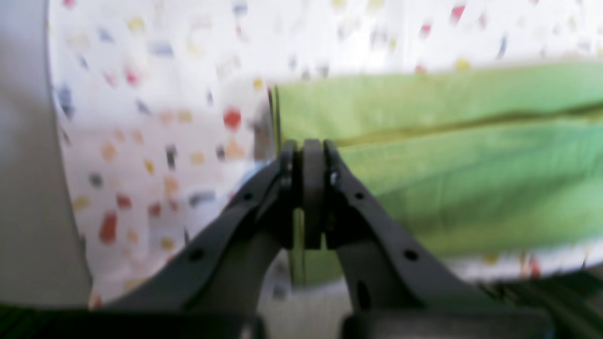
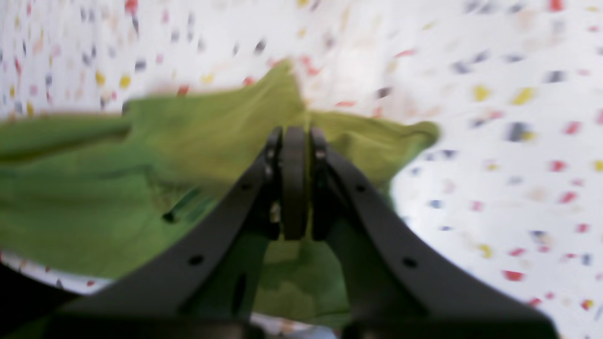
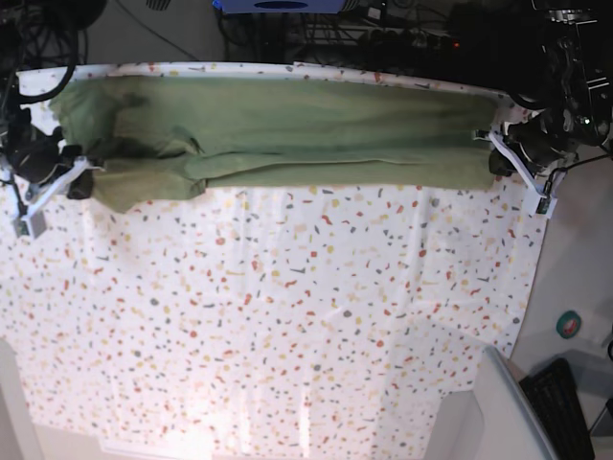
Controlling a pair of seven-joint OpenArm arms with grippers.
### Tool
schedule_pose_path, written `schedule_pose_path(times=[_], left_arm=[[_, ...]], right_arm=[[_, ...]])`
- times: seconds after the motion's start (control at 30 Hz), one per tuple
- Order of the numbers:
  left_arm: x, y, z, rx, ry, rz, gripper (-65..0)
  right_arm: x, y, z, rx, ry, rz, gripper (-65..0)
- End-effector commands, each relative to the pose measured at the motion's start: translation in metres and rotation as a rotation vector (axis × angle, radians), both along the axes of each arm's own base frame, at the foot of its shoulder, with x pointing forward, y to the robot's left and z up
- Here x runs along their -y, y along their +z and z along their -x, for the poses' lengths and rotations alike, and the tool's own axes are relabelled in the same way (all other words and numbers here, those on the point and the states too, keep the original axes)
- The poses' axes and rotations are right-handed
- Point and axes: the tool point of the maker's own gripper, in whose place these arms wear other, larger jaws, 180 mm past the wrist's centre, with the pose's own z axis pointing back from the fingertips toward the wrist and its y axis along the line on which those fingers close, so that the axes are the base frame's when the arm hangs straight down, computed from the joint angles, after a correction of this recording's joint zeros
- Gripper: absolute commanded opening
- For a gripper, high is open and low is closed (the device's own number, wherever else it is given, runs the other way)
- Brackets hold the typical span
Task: Layout the t-shirt on the table in an organized manner, then fold the t-shirt properly
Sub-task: 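Pull the folded strip taut between both grippers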
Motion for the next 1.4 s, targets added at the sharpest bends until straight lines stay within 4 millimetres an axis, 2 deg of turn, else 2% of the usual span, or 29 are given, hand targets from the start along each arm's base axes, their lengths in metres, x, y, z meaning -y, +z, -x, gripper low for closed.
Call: schedule_pose_path(times=[0.0,0.1,0.27,0.33,0.47,0.53,0.63,0.83,1.1,1.23,1.3,1.37], left_arm=[[-0.005,0.015,-0.015,0.058,-0.011,-0.015,-65.0],[-0.005,0.016,-0.015,0.057,-0.011,-0.015,-65.0],[-0.005,0.014,-0.015,0.054,-0.007,-0.013,-65.0],[-0.004,0.012,-0.013,0.048,-0.010,-0.011,-65.0],[-0.003,0.010,-0.010,0.037,-0.016,-0.015,-65.0],[-0.002,0.009,-0.010,0.035,-0.017,-0.015,-65.0],[-0.002,0.008,-0.010,0.033,-0.018,-0.015,-65.0],[-0.007,-0.010,0.002,-0.024,0.013,0.003,-65.0],[-0.006,-0.010,0.002,-0.023,0.013,0.005,-65.0],[-0.008,-0.009,0.003,-0.025,0.014,0.000,-65.0],[-0.011,-0.008,0.003,-0.023,0.022,-0.002,-65.0],[-0.013,-0.007,0.003,-0.022,0.023,-0.006,-55.8]], right_arm=[[0.008,0.011,-0.005,0.024,-0.007,0.019,-65.0],[0.018,0.012,-0.001,-0.002,-0.034,0.024,-65.0],[0.017,0.000,0.018,-0.047,-0.037,0.019,-65.0],[0.015,-0.011,0.025,-0.062,-0.061,0.001,-65.0],[0.023,-0.035,0.036,-0.102,-0.116,-0.015,-65.0],[0.027,-0.040,0.037,-0.102,-0.133,-0.016,-65.0],[0.030,-0.043,0.037,-0.093,-0.147,-0.014,-65.0],[0.030,-0.045,0.039,-0.097,-0.153,-0.017,-65.0],[0.025,-0.047,0.040,-0.101,-0.166,-0.035,-65.0],[0.025,-0.048,0.043,-0.107,-0.168,-0.035,-36.2],[0.026,-0.048,0.043,-0.107,-0.170,-0.035,-28.5],[0.025,-0.048,0.047,-0.109,-0.165,-0.033,-27.6]])
